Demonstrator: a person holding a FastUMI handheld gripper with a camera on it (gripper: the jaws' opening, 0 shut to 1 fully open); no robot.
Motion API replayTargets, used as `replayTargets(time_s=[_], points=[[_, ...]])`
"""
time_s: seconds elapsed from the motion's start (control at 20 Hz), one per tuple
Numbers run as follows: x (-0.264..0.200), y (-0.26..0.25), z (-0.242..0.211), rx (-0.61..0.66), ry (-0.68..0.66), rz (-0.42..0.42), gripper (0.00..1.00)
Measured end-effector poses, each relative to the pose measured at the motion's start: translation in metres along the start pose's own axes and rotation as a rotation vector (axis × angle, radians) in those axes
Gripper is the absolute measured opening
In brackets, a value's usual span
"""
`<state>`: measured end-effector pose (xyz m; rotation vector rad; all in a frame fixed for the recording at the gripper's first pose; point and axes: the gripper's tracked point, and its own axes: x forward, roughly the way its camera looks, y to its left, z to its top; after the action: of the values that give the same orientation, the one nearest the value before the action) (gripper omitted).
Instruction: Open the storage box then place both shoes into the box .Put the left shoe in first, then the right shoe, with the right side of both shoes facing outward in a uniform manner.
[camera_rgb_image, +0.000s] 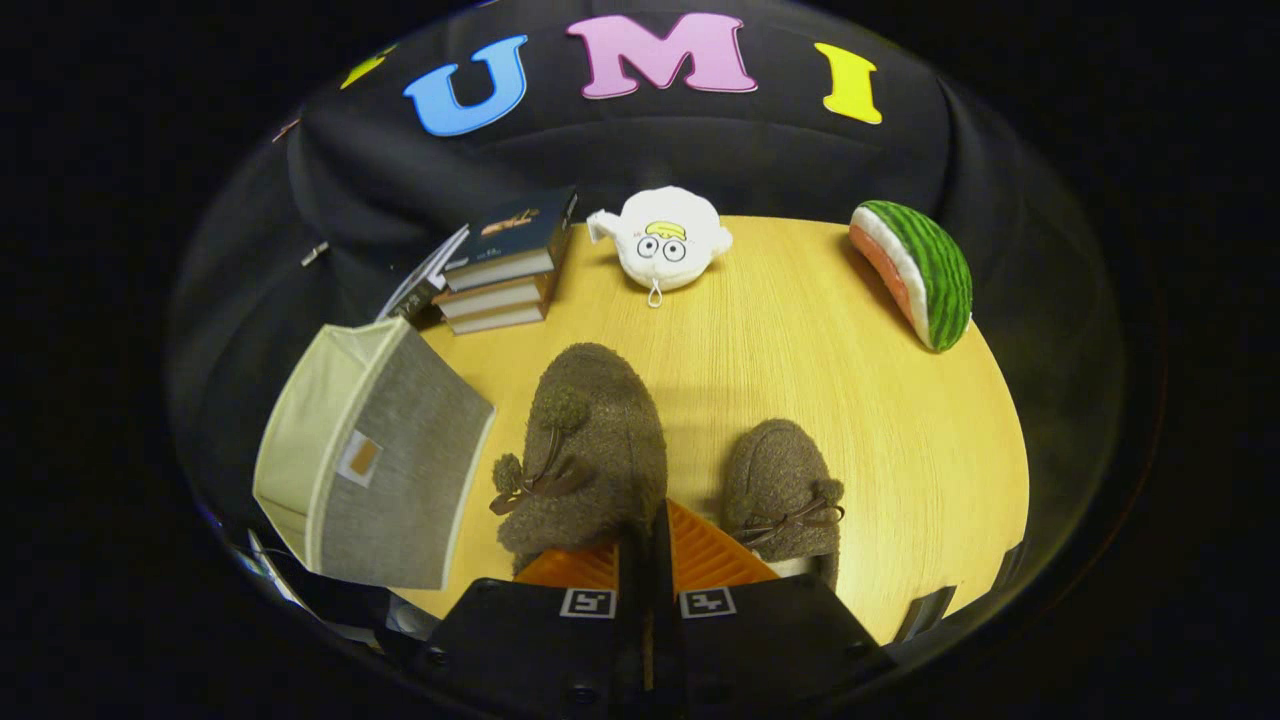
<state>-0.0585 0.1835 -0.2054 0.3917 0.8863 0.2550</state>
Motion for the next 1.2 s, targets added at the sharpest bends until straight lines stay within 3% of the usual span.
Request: replayTargets(time_s=[0.3, 0.55, 0.95, 1.2], points=[[-0.05, 0.069, 0.064, 0.076, -0.071, 0.077, 0.08], [-0.064, 0.147, 0.085, 0.158, -0.043, 0.189, 0.08], [-0.01, 0.263, 0.035, 0.217, 0.142, 0.165, 0.08], [0.024, 0.298, 0.001, 0.246, 0.214, 0.098, 0.08]])
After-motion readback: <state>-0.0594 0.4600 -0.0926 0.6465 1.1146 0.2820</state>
